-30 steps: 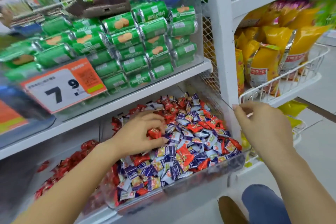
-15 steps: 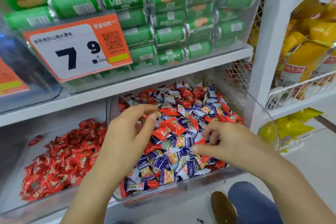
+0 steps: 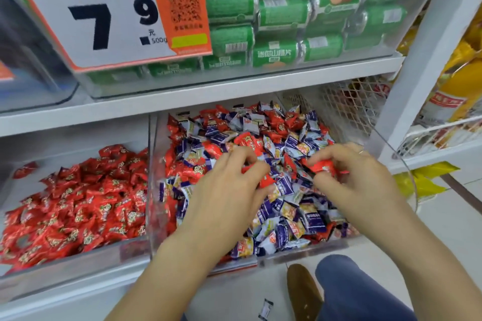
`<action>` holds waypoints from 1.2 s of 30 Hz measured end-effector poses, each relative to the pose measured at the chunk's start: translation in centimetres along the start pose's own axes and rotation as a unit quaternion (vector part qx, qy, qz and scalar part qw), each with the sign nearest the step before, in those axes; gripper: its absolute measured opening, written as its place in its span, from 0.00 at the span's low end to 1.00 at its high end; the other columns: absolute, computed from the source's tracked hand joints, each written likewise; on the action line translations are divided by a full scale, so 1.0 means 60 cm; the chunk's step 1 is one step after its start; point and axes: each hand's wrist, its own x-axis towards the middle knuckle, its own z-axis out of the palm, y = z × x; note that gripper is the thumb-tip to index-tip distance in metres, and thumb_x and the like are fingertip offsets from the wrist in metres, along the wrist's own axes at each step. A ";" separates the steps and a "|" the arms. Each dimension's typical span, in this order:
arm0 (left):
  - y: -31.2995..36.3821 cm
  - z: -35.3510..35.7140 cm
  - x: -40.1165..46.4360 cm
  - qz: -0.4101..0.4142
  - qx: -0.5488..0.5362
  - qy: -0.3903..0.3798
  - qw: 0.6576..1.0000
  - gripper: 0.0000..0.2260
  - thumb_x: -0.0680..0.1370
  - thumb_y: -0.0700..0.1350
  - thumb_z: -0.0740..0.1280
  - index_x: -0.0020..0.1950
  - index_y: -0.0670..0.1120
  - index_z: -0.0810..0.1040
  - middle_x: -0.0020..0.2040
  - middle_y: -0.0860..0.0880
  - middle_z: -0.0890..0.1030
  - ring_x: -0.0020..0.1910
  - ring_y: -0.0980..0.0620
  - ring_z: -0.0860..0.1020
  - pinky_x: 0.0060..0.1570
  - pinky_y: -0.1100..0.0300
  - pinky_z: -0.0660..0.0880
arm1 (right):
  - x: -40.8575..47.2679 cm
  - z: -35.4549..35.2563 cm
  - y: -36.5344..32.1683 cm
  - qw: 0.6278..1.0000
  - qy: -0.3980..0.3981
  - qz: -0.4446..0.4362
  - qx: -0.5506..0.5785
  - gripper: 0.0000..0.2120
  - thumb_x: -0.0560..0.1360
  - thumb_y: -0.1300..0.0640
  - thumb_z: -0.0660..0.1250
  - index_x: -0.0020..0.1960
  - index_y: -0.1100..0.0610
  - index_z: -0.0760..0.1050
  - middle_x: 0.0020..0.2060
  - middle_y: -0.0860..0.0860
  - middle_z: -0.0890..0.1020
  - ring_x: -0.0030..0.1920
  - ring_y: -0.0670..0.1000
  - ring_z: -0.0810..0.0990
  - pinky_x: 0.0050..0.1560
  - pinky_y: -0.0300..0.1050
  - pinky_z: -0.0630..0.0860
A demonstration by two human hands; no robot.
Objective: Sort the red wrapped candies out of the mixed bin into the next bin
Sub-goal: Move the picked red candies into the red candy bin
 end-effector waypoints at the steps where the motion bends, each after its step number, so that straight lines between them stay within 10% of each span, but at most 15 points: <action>1: -0.002 -0.001 0.000 0.002 -0.022 -0.006 1.000 0.09 0.74 0.53 0.67 0.48 0.48 0.77 0.50 0.50 0.75 0.42 0.51 0.75 0.29 0.61 0.72 | 0.002 0.001 0.001 1.000 0.023 0.005 0.009 0.09 0.70 0.59 0.65 0.40 0.45 0.74 0.41 0.45 0.74 0.39 0.41 0.73 0.36 0.29 0.64; 7: -0.019 -0.032 0.007 -0.115 -0.156 0.110 0.975 0.11 0.80 0.44 0.59 0.61 0.48 0.75 0.51 0.52 0.75 0.44 0.57 0.72 0.43 0.70 0.66 | 0.019 0.018 0.006 1.000 -0.015 0.023 -0.013 0.10 0.73 0.60 0.62 0.42 0.43 0.73 0.43 0.44 0.70 0.44 0.46 0.72 0.39 0.34 0.64; 12: -0.042 -0.041 0.014 -0.221 -0.101 0.111 0.964 0.15 0.77 0.33 0.61 0.59 0.48 0.77 0.54 0.43 0.71 0.49 0.43 0.73 0.47 0.52 0.71 | 0.028 0.049 0.001 0.992 -0.082 0.007 -0.093 0.18 0.73 0.40 0.64 0.61 0.42 0.73 0.50 0.45 0.70 0.50 0.47 0.73 0.47 0.43 0.69; 17: -0.036 -0.046 0.014 -0.281 -0.028 0.028 0.959 0.20 0.78 0.58 0.60 0.64 0.48 0.72 0.59 0.43 0.71 0.57 0.42 0.70 0.50 0.51 0.70 | 0.036 0.069 0.002 0.991 -0.022 -0.023 -0.126 0.13 0.78 0.44 0.59 0.54 0.52 0.74 0.48 0.48 0.74 0.45 0.53 0.76 0.40 0.46 0.68; 24: -0.039 -0.038 0.011 -0.241 0.017 -0.002 0.970 0.16 0.77 0.60 0.60 0.55 0.49 0.74 0.53 0.48 0.73 0.55 0.47 0.70 0.41 0.58 0.64 | 0.055 0.063 -0.029 0.995 0.068 -0.064 -0.032 0.13 0.76 0.43 0.64 0.42 0.52 0.76 0.29 0.41 0.70 0.29 0.41 0.69 0.32 0.34 0.63; 31: -0.041 -0.066 0.003 -0.193 -0.102 0.115 0.969 0.11 0.74 0.51 0.65 0.36 0.47 0.69 0.40 0.51 0.70 0.38 0.51 0.70 0.35 0.59 0.62 | 0.068 0.073 -0.052 0.996 -0.063 -0.050 0.031 0.22 0.76 0.47 0.66 0.69 0.46 0.70 0.60 0.47 0.74 0.61 0.45 0.72 0.55 0.35 0.63; 36: -0.060 -0.079 -0.012 -0.150 -0.140 0.085 0.975 0.12 0.67 0.40 0.71 0.31 0.46 0.68 0.49 0.55 0.79 0.47 0.62 0.73 0.42 0.76 0.63 | 0.067 0.096 -0.059 0.993 -0.075 -0.058 -0.070 0.27 0.73 0.38 0.64 0.69 0.47 0.69 0.61 0.51 0.75 0.59 0.51 0.74 0.55 0.43 0.70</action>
